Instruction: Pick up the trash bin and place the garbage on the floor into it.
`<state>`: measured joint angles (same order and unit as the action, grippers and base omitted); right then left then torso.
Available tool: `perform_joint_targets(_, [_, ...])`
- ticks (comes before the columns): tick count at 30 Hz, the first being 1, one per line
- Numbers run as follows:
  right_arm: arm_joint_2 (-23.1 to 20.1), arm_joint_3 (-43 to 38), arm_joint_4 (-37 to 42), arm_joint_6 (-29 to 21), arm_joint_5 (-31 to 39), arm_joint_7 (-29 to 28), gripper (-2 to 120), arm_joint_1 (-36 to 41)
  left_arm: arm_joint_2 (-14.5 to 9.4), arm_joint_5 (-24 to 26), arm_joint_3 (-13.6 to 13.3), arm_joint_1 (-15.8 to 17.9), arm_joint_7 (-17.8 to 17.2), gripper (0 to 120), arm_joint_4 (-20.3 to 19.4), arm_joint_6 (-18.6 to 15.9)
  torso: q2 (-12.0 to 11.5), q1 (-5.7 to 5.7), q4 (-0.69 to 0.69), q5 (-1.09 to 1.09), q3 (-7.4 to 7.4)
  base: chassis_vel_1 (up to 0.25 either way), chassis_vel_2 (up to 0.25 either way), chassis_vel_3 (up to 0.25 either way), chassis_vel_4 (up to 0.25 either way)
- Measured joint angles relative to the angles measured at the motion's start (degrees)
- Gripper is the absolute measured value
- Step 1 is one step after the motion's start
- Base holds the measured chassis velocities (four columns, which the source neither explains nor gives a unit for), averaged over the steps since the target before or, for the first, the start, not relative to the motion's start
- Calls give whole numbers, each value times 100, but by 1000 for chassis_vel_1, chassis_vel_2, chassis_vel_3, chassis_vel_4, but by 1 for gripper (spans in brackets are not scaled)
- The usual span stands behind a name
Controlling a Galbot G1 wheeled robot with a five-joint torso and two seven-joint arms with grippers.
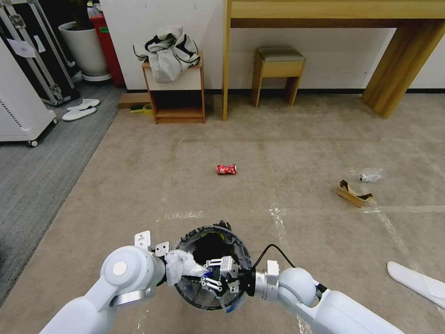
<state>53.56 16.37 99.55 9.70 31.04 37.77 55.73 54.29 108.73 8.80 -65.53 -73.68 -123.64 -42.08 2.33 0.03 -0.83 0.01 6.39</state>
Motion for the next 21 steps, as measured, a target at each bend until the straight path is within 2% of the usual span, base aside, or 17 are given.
perform_joint_targets(4, [0, -52, -1, -1, 0, 101, 51, 3, 9, -3, -3, -16, 0, 0, 0, -1, 0, 0, 0, 0, 0, 0, 0, 0, 0])
perform_joint_targets(6, [-2, -83, 0, -7, 5, 136, 63, -2, 32, -10, -18, -17, 2, 0, 31, -2, 0, 0, 0, 0, 0, 0, 0, 0, 0])
perform_joint_targets(8, [-7, -87, 2, -7, 8, 144, 67, -6, 40, -15, -24, -8, 2, 0, 47, -3, 0, 0, 0, 0, 0, 0, 0, 0, 0])
perform_joint_targets(11, [-30, -118, 14, -11, 16, 206, 81, -19, 88, -155, -68, 42, 2, 0, 97, 4, 0, 0, 0, -1, 0, 0, 0, 0, 0])
perform_joint_targets(12, [-30, -118, 14, -11, 16, 206, 81, -19, 88, -155, -68, 42, 2, 0, 97, 4, 0, 0, 0, -1, 0, 0, 0, 0, 0])
perform_joint_targets(15, [-39, -155, 20, -12, 18, 240, 96, -6, 113, -187, -91, 60, 2, 0, 119, 12, 0, 0, 0, 0, 0, 0, 0, 0, 0])
perform_joint_targets(21, [-63, -144, 65, -12, 18, 292, 100, 12, 134, -192, -91, 60, 1, 0, 135, 12, 0, 0, 0, 0, 0, 0, 0, 0, 0])
